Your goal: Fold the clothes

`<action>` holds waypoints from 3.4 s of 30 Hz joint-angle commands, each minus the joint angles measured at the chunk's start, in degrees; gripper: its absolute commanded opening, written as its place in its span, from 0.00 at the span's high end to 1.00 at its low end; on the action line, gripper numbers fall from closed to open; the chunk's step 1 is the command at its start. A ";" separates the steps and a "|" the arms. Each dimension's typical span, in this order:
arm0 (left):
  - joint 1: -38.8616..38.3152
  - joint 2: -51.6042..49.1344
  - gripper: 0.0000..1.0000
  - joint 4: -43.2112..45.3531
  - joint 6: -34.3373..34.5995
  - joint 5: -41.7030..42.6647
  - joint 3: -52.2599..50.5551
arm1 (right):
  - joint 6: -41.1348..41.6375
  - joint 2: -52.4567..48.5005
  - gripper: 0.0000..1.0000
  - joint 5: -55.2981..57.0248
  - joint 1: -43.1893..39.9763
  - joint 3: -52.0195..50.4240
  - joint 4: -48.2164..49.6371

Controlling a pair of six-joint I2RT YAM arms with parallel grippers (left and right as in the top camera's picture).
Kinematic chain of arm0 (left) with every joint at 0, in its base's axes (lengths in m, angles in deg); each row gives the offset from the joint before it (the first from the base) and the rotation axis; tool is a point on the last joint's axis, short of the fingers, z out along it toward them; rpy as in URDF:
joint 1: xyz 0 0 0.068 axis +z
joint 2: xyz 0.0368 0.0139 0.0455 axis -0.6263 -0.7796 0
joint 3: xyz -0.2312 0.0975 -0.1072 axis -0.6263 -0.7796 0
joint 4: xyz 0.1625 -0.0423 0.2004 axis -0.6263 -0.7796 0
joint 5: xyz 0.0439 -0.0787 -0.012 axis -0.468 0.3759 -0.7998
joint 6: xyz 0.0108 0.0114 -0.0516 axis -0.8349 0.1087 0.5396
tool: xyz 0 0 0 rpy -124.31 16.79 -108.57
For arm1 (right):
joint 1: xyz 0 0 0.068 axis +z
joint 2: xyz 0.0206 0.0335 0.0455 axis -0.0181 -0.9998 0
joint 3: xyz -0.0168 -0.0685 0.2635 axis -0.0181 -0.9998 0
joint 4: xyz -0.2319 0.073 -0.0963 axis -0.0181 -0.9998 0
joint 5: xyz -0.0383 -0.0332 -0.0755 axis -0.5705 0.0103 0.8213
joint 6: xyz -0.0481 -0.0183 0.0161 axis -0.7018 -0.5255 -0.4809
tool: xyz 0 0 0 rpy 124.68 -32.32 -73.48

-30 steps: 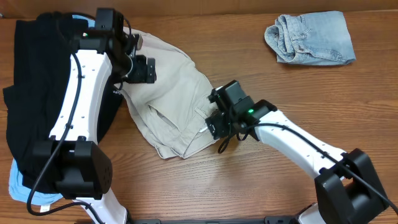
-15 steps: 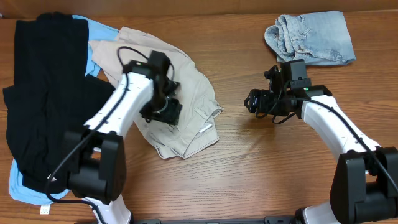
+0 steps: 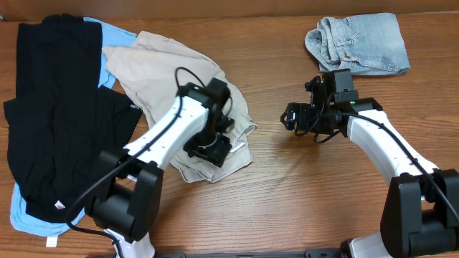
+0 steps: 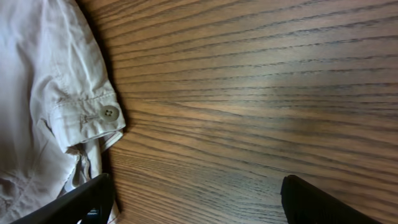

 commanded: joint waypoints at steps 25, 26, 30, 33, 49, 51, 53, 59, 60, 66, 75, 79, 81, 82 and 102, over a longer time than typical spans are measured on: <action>-4.81 1.14 0.90 5.90 -2.10 -11.85 -10.01 | 0.02 -0.22 0.10 -1.55 -7.82 1.62 -1.05; -4.87 1.14 0.96 6.21 -1.18 -12.81 -10.01 | 0.02 -0.22 0.11 -1.57 -7.82 1.62 -1.07; -4.81 1.14 0.96 7.26 1.81 -15.02 -9.35 | 0.04 -0.22 0.14 -2.05 -7.82 1.62 -1.62; -3.41 1.16 0.96 3.65 4.48 -15.34 -3.19 | 0.26 -0.22 0.15 -5.92 -8.15 1.62 -2.40; 0.39 1.16 0.96 3.28 5.57 -10.38 49.51 | 0.22 -0.22 0.18 -23.43 -5.97 1.62 0.96; 0.39 1.16 0.96 5.22 5.57 -10.38 51.34 | 0.24 -0.22 0.18 -24.30 -3.89 1.62 2.80; 0.39 1.16 0.96 7.13 5.55 -10.45 52.48 | 0.26 -0.22 0.18 -25.55 -1.46 1.62 5.14; 0.39 1.14 0.96 9.49 5.51 -12.24 52.94 | 5.20 0.33 0.15 -26.75 5.88 1.62 16.09; 0.42 1.14 0.96 9.55 5.46 -12.63 52.94 | 5.20 0.55 0.13 -26.71 6.38 1.62 17.16; 0.44 1.16 0.96 11.04 4.31 -12.94 52.98 | 10.19 0.63 0.09 -11.08 8.57 1.60 18.23; 0.52 1.16 0.96 11.17 3.80 -13.86 53.33 | 17.25 -0.07 0.08 -4.17 7.19 1.55 18.12; 0.52 1.16 0.96 11.13 3.80 -13.84 54.42 | 20.90 -3.61 0.09 -4.22 7.45 1.55 20.06; 0.52 1.16 0.96 11.15 3.80 -13.86 55.30 | 22.71 -5.49 0.09 -5.33 7.63 1.55 21.24; 0.52 1.16 0.96 11.17 3.69 -13.88 55.93 | 23.26 -6.25 0.12 -7.02 7.74 1.55 21.90; 5.44 1.75 0.96 9.75 -0.02 -21.59 75.21 | 29.46 -6.54 0.96 -5.18 10.71 1.57 15.19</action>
